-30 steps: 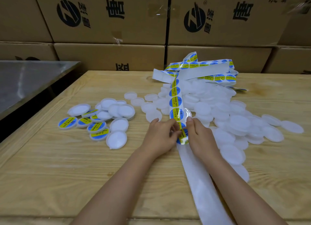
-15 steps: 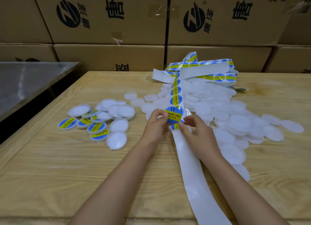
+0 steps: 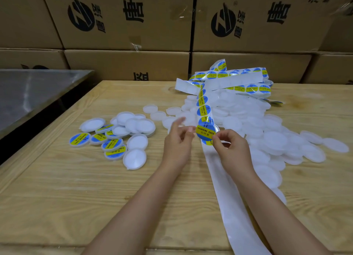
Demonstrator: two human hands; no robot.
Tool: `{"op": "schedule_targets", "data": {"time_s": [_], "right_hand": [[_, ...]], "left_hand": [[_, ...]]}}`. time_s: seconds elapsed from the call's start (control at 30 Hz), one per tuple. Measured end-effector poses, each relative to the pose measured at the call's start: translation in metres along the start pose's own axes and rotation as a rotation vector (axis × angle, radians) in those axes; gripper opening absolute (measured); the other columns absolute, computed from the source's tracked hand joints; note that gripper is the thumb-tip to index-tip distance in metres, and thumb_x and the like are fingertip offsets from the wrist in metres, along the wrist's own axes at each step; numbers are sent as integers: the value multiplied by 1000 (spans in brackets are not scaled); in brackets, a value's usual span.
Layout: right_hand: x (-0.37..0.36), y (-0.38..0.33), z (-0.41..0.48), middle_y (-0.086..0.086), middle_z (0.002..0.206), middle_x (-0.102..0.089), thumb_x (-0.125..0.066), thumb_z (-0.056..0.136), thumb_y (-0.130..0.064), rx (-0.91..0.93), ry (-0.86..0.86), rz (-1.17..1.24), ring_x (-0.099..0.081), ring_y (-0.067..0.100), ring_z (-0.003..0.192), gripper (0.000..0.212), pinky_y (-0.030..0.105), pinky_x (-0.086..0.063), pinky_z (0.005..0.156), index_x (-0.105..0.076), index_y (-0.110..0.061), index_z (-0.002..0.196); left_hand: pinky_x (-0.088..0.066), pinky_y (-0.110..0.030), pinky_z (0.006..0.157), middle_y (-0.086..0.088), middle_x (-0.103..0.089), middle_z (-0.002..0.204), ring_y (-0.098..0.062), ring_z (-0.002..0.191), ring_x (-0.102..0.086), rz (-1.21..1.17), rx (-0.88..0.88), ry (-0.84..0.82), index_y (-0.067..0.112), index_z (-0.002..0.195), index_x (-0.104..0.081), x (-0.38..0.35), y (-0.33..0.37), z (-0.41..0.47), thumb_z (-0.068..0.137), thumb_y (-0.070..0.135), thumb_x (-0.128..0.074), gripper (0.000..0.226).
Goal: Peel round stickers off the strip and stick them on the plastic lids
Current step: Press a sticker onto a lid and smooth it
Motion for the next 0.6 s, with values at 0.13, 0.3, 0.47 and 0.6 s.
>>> {"op": "schedule_targets", "data": {"time_s": [0.13,0.3,0.47,0.6], "right_hand": [[2,-1,1,-12,76,-62,-58,89,-12,5,35,27,-56,-5,70,17,5,-40,59,-58,-20,74],[-2,0,-2,-9,79,-62,-56,91,-14,-40,-4,64,-58,10,78,14,25,-46,72,-57,-18,77],[-7,-2,-6,-10,79,-62,-56,91,-15,-49,-15,55,-58,7,79,16,41,-50,86,-56,-20,76],[-9,-1,-6,-8,80,-62,-56,91,-16,-49,-14,57,-58,9,80,15,45,-50,87,-55,-21,76]], "left_hand": [[-40,-30,94,-1,-54,122,-16,107,-50,421,-135,234,24,139,-37,24,-2,8,90,13,-53,53],[-29,-38,100,-5,-46,131,-27,121,-39,840,39,185,33,133,-44,32,-17,17,85,32,-59,50],[-29,-37,97,-1,-56,120,-25,117,-46,933,64,172,35,123,-53,33,-21,22,84,40,-60,40],[-31,-35,93,6,-65,107,-18,110,-53,873,99,164,33,101,-66,34,-20,24,84,31,-62,18]]}}
Point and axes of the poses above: each hand's wrist, its own z-axis towards the middle knuckle, its own x-axis out of the back of the hand, y = z × x, the point moved 4 cm from there along z, towards the middle knuckle
